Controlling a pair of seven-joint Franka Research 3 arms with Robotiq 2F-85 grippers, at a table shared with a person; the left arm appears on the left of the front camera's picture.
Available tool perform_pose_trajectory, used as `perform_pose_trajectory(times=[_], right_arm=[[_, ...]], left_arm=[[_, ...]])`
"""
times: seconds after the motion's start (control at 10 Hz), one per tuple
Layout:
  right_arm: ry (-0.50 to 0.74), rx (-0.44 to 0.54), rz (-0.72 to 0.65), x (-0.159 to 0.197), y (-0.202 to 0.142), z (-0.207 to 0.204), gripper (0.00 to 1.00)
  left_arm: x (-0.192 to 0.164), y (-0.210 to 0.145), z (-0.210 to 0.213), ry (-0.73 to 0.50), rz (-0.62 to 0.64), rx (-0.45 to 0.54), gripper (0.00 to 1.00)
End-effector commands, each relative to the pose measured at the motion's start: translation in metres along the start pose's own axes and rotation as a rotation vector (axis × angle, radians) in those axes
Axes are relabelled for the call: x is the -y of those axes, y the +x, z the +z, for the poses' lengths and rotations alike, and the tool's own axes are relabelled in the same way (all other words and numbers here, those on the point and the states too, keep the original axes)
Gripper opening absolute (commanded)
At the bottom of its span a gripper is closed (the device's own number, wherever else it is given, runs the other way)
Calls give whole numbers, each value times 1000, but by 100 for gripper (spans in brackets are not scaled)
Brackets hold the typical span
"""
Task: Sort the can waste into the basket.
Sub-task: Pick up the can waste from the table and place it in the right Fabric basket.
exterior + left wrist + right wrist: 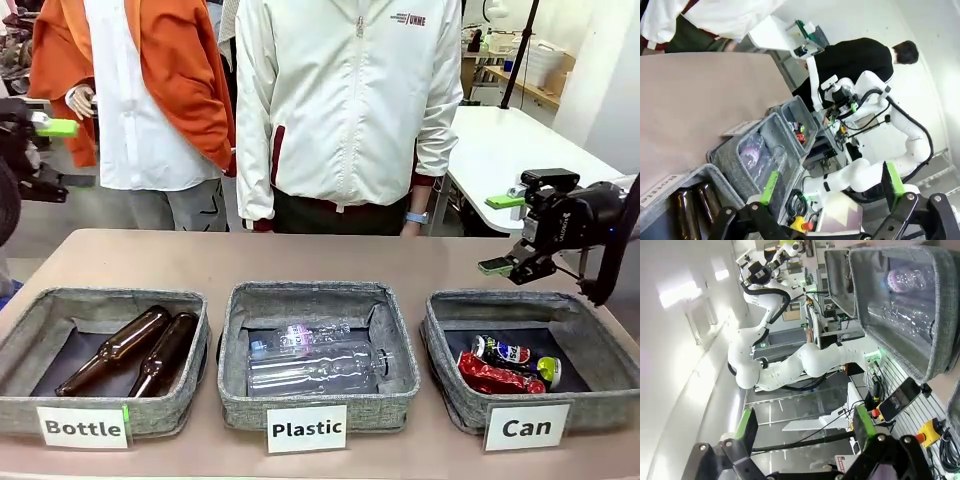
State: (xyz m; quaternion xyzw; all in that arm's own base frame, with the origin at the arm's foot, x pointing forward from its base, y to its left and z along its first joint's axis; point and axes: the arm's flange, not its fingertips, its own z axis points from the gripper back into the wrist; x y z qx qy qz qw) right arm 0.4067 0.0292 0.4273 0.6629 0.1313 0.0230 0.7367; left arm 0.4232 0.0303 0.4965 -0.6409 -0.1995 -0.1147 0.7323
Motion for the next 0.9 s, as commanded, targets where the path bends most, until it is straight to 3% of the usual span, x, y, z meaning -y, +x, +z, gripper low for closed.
perform_pose_trajectory(times=[0.0, 0.8], right_arm=[[2, -1, -13, -4, -2, 0, 100], [2, -1, -13, -4, -2, 0, 100]], left_arm=[[2, -5, 5, 16, -10, -3, 100], [2, -5, 5, 16, -10, -3, 100]])
